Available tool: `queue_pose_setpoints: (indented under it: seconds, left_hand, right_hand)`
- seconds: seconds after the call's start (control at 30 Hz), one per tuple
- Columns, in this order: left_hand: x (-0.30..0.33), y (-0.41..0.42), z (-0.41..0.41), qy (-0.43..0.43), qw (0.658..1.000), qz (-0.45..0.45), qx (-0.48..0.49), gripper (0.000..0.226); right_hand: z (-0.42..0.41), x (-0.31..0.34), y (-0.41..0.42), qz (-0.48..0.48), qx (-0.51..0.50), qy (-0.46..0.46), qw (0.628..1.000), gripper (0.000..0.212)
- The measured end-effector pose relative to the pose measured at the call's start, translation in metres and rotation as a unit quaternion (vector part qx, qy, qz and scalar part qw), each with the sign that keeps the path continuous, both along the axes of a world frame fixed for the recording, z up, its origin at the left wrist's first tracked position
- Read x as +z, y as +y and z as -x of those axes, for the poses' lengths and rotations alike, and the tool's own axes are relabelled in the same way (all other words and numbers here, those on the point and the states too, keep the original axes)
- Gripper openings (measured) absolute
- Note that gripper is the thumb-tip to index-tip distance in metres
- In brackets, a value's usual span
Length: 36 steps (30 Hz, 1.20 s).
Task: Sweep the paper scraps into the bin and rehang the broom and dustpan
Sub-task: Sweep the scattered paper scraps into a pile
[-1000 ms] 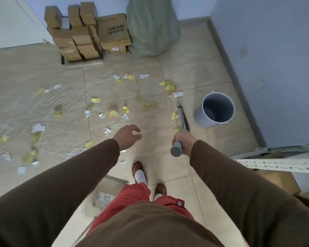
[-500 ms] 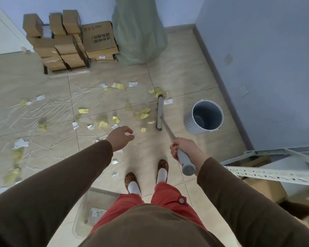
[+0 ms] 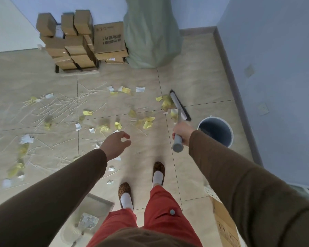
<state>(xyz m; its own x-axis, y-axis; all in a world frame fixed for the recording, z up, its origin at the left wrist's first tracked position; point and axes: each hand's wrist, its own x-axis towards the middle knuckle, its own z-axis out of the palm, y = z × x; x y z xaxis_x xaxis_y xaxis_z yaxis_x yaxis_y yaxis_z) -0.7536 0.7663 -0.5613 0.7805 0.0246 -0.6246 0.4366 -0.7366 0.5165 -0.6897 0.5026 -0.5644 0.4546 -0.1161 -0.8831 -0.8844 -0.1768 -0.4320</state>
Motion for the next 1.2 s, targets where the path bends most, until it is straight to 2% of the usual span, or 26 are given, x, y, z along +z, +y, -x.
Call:
queue_pose_setpoints:
  seconds: [0.07, 0.23, 0.37, 0.43, 0.53, 0.77, 0.9, 1.03, 1.2]
  left_hand:
    - [0.001, -0.008, -0.008, -0.001, 1.0, 0.0, 0.007, 0.028]
    - [0.008, -0.022, -0.024, -0.004, 1.0, 0.006, 0.025, 0.028]
    - [0.014, -0.026, -0.033, -0.019, 0.999, 0.002, 0.031, 0.029]
    - [0.016, -0.029, -0.035, -0.024, 0.999, -0.003, 0.032, 0.029]
    - [0.014, -0.032, -0.034, -0.023, 0.999, 0.0, 0.033, 0.032]
    - [0.006, -0.031, -0.026, -0.01, 0.999, 0.008, 0.03, 0.03]
    - [0.002, -0.016, -0.02, -0.003, 1.0, 0.009, 0.027, 0.031]
    - [-0.003, 0.009, -0.015, 0.01, 0.999, 0.014, 0.038, 0.03]
    - [-0.005, 0.047, -0.012, 0.015, 0.999, 0.013, 0.047, 0.03]
  right_hand:
    - [0.006, -0.003, 0.013, -0.027, 0.019, 0.032, 0.999, 0.025]
    - [0.029, 0.013, 0.024, -0.076, 0.1, 0.035, 0.991, 0.036]
    - [0.04, 0.031, 0.002, -0.116, 0.09, 0.02, 0.989, 0.039]
    - [0.049, 0.039, -0.01, -0.106, 0.085, 0.002, 0.991, 0.045]
    - [0.062, 0.042, -0.023, -0.044, 0.121, -0.043, 0.991, 0.056]
    - [0.068, 0.045, -0.035, 0.05, 0.073, -0.051, 0.995, 0.044]
    - [0.062, 0.034, -0.021, 0.068, 0.027, -0.005, 0.997, 0.041]
    - [0.066, 0.018, 0.024, 0.052, 0.002, 0.047, 0.998, 0.041]
    - [0.082, 0.027, 0.097, -0.038, 0.031, 0.072, 0.996, 0.034]
